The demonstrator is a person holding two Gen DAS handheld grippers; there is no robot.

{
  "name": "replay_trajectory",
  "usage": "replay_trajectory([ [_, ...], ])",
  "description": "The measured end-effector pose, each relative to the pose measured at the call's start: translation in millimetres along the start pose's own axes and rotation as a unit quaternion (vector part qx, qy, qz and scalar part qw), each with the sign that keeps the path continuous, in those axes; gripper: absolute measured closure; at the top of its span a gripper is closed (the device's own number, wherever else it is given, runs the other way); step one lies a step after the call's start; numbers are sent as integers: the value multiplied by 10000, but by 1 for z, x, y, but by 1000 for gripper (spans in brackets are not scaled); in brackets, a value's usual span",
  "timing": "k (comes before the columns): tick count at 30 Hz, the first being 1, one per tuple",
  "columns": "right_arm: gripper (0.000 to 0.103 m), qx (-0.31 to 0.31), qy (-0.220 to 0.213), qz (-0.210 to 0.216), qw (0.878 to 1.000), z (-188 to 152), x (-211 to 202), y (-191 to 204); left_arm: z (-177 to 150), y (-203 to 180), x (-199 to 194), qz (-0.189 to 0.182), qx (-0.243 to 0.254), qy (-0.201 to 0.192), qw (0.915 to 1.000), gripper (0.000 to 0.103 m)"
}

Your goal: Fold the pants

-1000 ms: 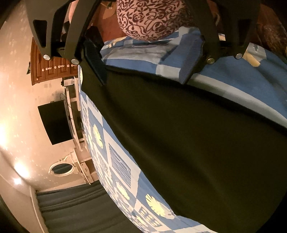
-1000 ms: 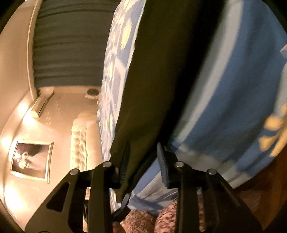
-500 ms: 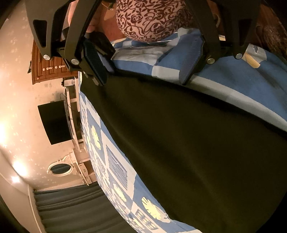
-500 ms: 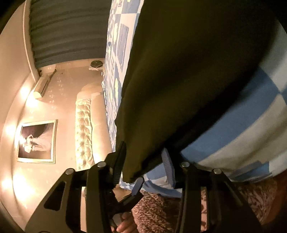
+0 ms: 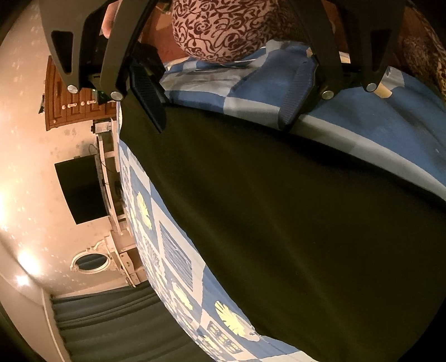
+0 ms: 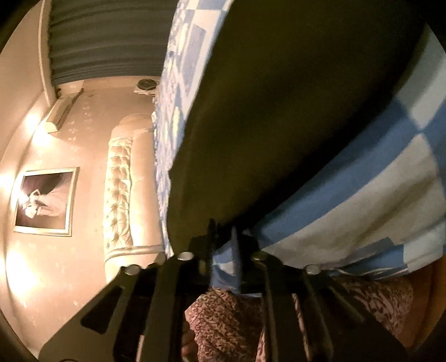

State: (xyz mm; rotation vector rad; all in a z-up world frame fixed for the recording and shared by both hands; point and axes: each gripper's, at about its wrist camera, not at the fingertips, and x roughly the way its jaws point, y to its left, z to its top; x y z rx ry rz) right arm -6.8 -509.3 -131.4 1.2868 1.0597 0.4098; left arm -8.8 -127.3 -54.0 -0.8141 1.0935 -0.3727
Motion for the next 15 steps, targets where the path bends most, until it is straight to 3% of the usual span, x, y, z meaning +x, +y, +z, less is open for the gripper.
replay_trajectory([
  [2, 71, -69, -242, 66, 9997, 3, -21, 3, 2, 2, -4, 9, 51, 1, 10000, 22],
  [4, 62, -191, -748, 61, 9970, 14, -62, 4, 5, 3, -10, 57, 145, -39, 9999, 22],
  [6, 60, -215, -1490, -82, 9886, 32, -114, 2, 11, 6, -19, 123, 260, -90, 9995, 22],
  [10, 51, 207, -2972, -245, 9543, 63, -220, -27, 28, 11, -41, 386, 531, -441, 9969, 22],
  [13, 51, 702, -3400, -425, 9368, 74, -256, -60, 42, 22, -56, 595, 554, -635, 9947, 22],
  [15, 51, 750, -3483, -510, 9330, 81, -263, -72, 49, 28, -66, 678, 496, -777, 9934, 22],
])
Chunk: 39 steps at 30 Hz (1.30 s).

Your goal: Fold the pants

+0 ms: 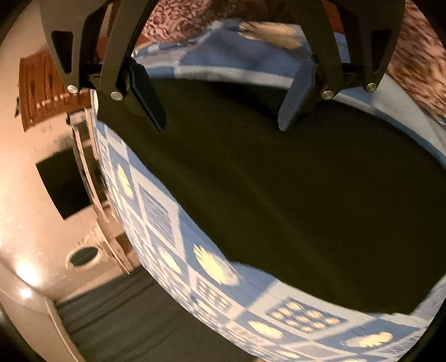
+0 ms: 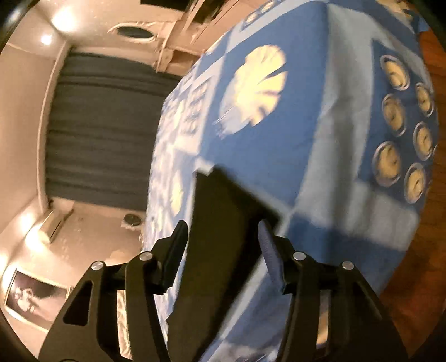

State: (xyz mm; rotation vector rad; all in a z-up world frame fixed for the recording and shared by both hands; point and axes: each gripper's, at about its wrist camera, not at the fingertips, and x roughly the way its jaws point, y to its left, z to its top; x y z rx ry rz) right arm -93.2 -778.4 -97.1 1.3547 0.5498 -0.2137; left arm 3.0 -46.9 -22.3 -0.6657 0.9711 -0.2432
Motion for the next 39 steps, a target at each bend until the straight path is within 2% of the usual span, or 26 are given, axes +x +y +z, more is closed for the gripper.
replay_trajectory([
  [6, 51, -205, -55, -361, 9991, 26, 15, -13, 23, 16, -32, 356, 175, -536, 9978, 22],
  [9, 50, -251, 143, -359, 9989, 30, 23, -19, 36, 39, -43, 655, 66, -690, 9954, 22],
  [12, 49, -389, 678, -191, 9968, 24, 35, -10, 47, 67, -50, 936, -161, -776, 9925, 22],
  [15, 50, -531, 902, -186, 9943, 20, 45, -2, 53, 91, -58, 1051, -487, -799, 9901, 22],
  [17, 69, -670, 998, -299, 9923, 19, 55, 3, 57, 106, -62, 1118, -736, -795, 9878, 22],
  [18, 83, -690, 1057, -311, 9915, 19, 58, 6, 58, 111, -63, 1131, -793, -788, 9873, 22],
  [21, 87, -669, 1086, -417, 9909, 18, 64, 7, 62, 115, -67, 1227, -791, -790, 9861, 22],
  [24, 87, -833, 892, -562, 9909, 24, 55, 9, 66, 118, -74, 1267, -684, -752, 9867, 22],
  [29, 87, -602, 807, -571, 9933, 19, 51, 1, 70, 127, -81, 1410, -541, -690, 9861, 22],
  [34, 87, -610, 725, -299, 9951, 18, 43, 31, 71, 134, -79, 1356, -560, -588, 9874, 22],
  [39, 87, -1070, 751, 19, 9914, 2, 29, 97, 69, 130, -71, 1364, -455, -538, 9881, 21],
])
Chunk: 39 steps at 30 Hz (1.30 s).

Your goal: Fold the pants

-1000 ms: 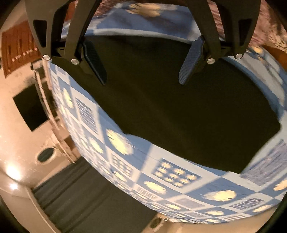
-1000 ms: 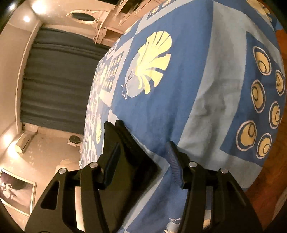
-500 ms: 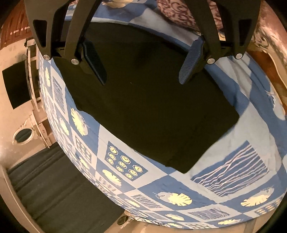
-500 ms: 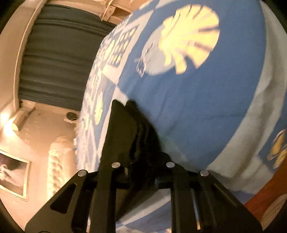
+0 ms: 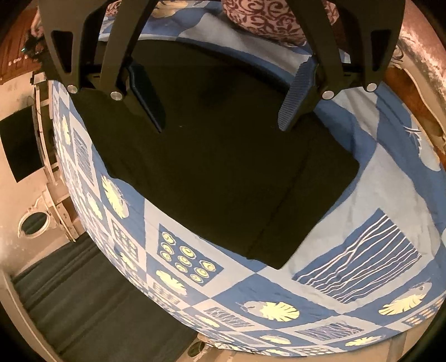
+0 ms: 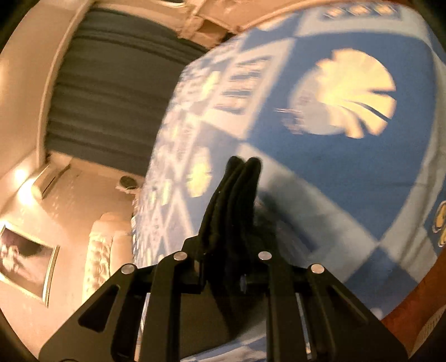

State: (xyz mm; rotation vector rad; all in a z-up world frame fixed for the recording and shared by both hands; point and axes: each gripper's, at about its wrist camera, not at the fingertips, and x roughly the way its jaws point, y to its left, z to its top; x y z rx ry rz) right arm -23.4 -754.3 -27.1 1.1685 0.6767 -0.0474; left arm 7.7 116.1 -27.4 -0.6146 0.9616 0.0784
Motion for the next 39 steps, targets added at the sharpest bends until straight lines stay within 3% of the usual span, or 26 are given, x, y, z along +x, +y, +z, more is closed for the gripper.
replay_trajectory([
  [9, 87, -1409, 132, 298, 9895, -58, 9, 138, -5, -7, 12, 211, 365, 57, 9991, 16],
  [17, 87, -2211, 589, 409, 9726, -139, 63, 212, -6, -4, 14, 131, 410, 88, 9990, 12],
  [22, 87, -2454, 944, 433, 9638, -187, 96, 235, -7, -8, 16, 208, 537, 112, 9983, 12],
  [27, 87, -2932, 1241, 236, 9477, -237, 132, 248, -6, -5, 16, 122, 433, 125, 9989, 12],
  [39, 87, -3698, 2103, -489, 9037, -337, 206, 217, -5, -2, 15, 71, 376, 133, 9992, 12],
])
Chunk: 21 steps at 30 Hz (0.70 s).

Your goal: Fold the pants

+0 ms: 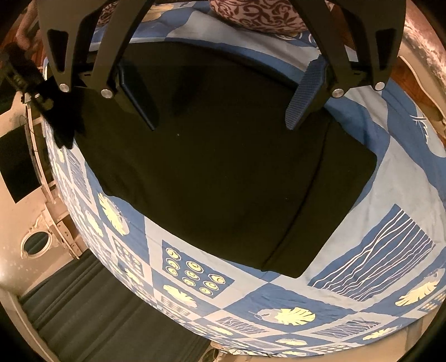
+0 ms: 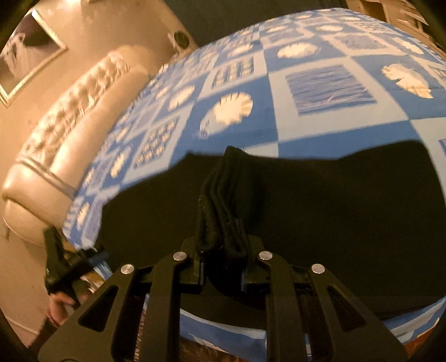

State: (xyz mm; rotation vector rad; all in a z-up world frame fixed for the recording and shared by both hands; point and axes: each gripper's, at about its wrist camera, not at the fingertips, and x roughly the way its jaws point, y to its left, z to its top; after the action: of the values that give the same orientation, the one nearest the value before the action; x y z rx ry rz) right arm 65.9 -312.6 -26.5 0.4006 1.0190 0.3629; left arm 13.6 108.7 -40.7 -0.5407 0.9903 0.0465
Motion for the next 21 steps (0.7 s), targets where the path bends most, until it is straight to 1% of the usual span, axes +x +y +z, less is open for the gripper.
replay_trajectory([
  [3, 86, -181, 137, -175, 9996, -10, 16, 5, 0, 0, 0, -1, 3, 1, 10000, 12],
  [8, 81, -219, 323, -216, 9990, -21, 29, 4, 0, -1, 1, 20, 30, 0, 10000, 12],
  [10, 71, -231, 362, -147, 9990, -26, 30, 6, 0, -1, 2, 37, 55, -1, 10000, 12],
  [11, 69, -246, 397, -109, 9988, -28, 31, 8, 0, -1, 2, 46, 69, -1, 10000, 12],
  [13, 54, -298, 454, -4, 9985, -33, 32, 12, -1, -2, 2, 63, 99, -3, 9999, 12],
  [15, 49, -379, 581, 144, 9975, -39, 34, 20, -1, -3, 2, 76, 120, -4, 9999, 12],
  [19, 39, -671, 705, 224, 9950, -49, 30, 38, -1, -3, 2, 94, 163, -5, 9998, 12],
  [21, 38, -783, 780, 294, 9934, -53, 24, 44, -1, -3, 2, 97, 174, -7, 9998, 12],
])
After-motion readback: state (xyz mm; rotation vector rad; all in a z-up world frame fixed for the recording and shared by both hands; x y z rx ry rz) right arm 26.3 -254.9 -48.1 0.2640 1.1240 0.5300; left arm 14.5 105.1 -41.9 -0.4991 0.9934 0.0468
